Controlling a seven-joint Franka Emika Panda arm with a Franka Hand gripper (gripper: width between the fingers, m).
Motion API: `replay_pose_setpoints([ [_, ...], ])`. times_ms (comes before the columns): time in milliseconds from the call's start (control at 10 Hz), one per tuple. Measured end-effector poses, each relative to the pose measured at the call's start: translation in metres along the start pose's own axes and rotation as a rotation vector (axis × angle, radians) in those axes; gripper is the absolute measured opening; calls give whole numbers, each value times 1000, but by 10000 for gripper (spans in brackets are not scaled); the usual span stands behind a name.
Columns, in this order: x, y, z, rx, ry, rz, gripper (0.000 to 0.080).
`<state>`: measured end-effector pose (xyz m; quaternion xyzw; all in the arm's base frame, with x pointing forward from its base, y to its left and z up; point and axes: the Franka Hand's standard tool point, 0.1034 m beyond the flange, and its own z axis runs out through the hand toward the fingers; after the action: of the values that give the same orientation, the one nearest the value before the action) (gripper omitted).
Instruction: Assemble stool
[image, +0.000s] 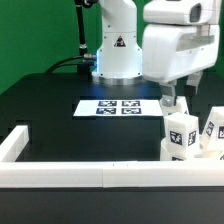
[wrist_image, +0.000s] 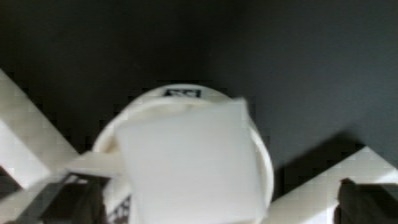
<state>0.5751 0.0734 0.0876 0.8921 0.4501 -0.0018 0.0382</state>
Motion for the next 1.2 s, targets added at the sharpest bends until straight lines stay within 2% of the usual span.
replay_pose_setpoints([
  [200,0,-2,10,2,-8,3,649],
  [400,-1,-1,10,2,-8,6,649],
  [600,-2,-1,11,3,-8,26,385],
  [700,-2,-1,11,3,-8,46,385],
  [800,-2,0,11,3,-8,47,336],
  [1200,-2,0,11,3,-8,321,336],
])
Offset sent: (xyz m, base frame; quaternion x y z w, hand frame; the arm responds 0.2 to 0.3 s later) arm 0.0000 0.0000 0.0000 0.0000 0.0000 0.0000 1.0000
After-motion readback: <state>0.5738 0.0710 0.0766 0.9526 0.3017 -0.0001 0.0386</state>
